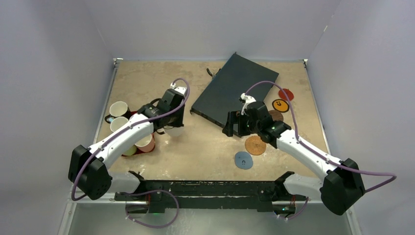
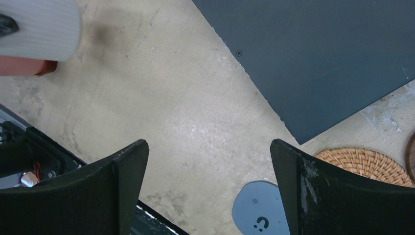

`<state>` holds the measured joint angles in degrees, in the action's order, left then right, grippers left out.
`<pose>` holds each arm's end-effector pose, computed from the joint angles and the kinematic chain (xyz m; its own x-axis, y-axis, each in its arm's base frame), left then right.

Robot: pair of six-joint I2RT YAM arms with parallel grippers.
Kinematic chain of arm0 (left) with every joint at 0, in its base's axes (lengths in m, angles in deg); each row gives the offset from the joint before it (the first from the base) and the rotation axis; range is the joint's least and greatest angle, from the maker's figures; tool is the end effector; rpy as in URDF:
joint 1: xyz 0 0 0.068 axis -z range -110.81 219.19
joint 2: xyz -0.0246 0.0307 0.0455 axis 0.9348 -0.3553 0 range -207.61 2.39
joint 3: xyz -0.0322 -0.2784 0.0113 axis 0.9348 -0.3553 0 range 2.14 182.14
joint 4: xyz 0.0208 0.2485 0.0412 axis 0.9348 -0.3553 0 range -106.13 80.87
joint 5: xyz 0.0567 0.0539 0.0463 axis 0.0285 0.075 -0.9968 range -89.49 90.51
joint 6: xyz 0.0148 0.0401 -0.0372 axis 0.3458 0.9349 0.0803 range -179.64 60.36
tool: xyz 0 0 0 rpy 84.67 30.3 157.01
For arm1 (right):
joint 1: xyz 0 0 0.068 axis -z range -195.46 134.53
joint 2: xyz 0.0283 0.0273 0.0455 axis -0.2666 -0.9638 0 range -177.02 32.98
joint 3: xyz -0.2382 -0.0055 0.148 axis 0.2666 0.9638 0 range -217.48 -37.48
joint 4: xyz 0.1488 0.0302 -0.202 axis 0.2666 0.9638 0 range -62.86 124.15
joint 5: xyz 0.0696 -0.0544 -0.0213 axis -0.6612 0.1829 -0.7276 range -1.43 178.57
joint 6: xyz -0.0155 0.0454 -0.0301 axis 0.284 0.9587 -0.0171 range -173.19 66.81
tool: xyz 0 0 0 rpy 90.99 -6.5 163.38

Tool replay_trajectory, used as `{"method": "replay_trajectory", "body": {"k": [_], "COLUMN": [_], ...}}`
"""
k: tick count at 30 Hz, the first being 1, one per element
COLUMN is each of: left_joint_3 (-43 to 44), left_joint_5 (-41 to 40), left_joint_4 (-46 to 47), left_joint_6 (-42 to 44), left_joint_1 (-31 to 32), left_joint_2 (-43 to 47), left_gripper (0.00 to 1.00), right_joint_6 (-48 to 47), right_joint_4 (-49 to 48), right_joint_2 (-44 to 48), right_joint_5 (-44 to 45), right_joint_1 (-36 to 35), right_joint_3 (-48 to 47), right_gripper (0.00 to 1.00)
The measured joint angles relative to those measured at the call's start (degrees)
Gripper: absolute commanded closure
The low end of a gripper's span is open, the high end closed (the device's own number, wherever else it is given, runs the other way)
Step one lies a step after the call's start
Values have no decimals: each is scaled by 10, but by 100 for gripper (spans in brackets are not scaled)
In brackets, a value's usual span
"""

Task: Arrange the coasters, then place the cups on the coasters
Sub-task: Place the cup at the center of the board.

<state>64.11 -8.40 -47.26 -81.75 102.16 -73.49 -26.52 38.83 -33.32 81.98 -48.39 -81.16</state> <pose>0.2269 -0.1397 0.2896 -0.7851 0.0659 -0.6158 0.1750 0.9774 -0.1185 0.2031 0.1369 0.2634 -0.7008 0.0775 -0.7091 -0.3412 0.8366 0.4286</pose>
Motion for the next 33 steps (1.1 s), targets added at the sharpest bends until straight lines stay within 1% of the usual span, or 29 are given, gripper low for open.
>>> {"method": "replay_trajectory", "body": {"k": [4, 7, 14, 18, 23, 24, 25, 27, 28, 30, 33], "left_joint_3": [-27, -30, -31, -32, -34, -34, -34, -34, -34, -33, -29], "left_joint_5": [-12, -23, -41, -44, -44, -44, -44, -44, -44, -43, -43], "left_joint_4": [12, 19, 69, 90, 109, 112, 114, 116, 117, 121, 120], "left_joint_6": [-28, -45, -90, -114, -128, -129, -129, -128, -126, -121, -110], "left_joint_1": [32, 59, 118, 138, 146, 147, 147, 147, 147, 147, 147], "left_joint_2": [-2, -8, -48, -76, -96, -98, -99, -101, -101, -101, -99], "left_gripper": [100, 100, 100, 100, 99, 96, 89, 72, 66, 57, 48], "right_joint_6": [4, 6, 10, 14, 18, 19, 19, 19, 20, 21, 23], "right_joint_4": [0, 0, 0, 0, 1, 1, 1, 1, 1, 1, 1], "right_joint_2": [0, 0, 10, 19, 26, 26, 26, 26, 26, 26, 26], "right_joint_5": [0, 0, 8, 14, 22, 24, 26, 26, 26, 26, 26], "right_joint_1": [0, 0, 0, 0, 0, 0, 0, 0, 0, 0, 0], "right_joint_3": [0, 0, 0, 0, 2, 2, 3, 4, 5, 7, 8], "right_gripper": [2, 2, 2, 2, 2, 2, 2, 2, 2, 2, 2]}}
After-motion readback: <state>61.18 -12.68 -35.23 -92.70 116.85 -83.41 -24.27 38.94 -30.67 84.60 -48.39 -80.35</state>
